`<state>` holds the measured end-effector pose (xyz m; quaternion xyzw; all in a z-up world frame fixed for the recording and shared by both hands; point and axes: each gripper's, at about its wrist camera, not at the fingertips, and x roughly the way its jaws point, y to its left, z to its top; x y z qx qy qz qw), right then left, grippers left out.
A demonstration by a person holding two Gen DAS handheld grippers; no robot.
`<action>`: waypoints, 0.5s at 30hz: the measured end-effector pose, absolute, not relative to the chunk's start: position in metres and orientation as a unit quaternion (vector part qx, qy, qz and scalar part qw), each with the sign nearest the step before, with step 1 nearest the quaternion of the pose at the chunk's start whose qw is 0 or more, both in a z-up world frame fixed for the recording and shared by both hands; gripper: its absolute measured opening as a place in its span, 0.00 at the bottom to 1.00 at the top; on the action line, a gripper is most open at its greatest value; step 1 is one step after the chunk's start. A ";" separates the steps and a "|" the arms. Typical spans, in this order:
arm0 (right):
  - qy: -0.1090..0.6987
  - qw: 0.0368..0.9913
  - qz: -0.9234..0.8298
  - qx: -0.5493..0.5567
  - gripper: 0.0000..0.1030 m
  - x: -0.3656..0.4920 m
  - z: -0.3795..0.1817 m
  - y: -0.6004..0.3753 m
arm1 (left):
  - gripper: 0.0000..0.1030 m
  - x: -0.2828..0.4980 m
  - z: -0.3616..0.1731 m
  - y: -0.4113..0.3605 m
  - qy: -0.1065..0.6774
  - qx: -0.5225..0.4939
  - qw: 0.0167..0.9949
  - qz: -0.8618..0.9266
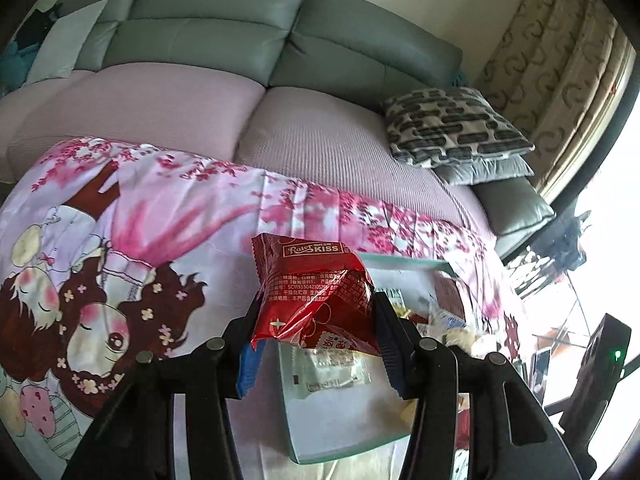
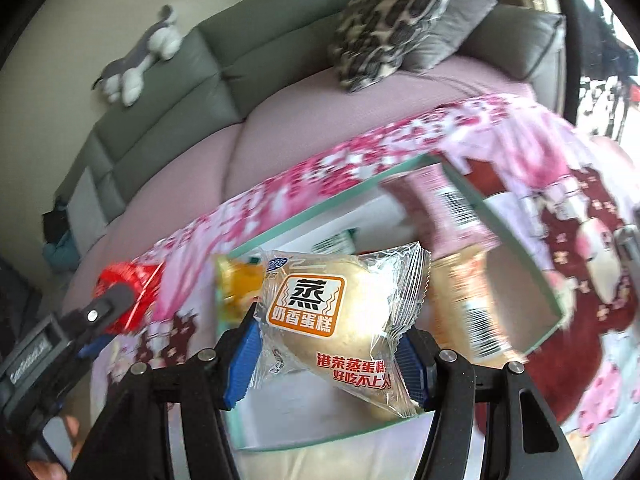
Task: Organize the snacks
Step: 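Carry the red candy bag and steamed cake over the tray with both tools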
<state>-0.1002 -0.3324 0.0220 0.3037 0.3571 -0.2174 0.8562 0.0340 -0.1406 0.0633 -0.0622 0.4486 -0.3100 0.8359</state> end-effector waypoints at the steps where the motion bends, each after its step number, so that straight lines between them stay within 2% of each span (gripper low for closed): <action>1: 0.357 0.855 -0.223 0.304 0.62 -0.102 0.021 -0.336 | 0.51 0.033 0.062 -0.143 0.451 -0.060 0.834 -0.311; 15: 0.365 0.848 -0.228 0.308 0.63 -0.103 0.015 -0.345 | 0.52 0.020 0.036 -0.169 0.488 -0.023 0.807 -0.333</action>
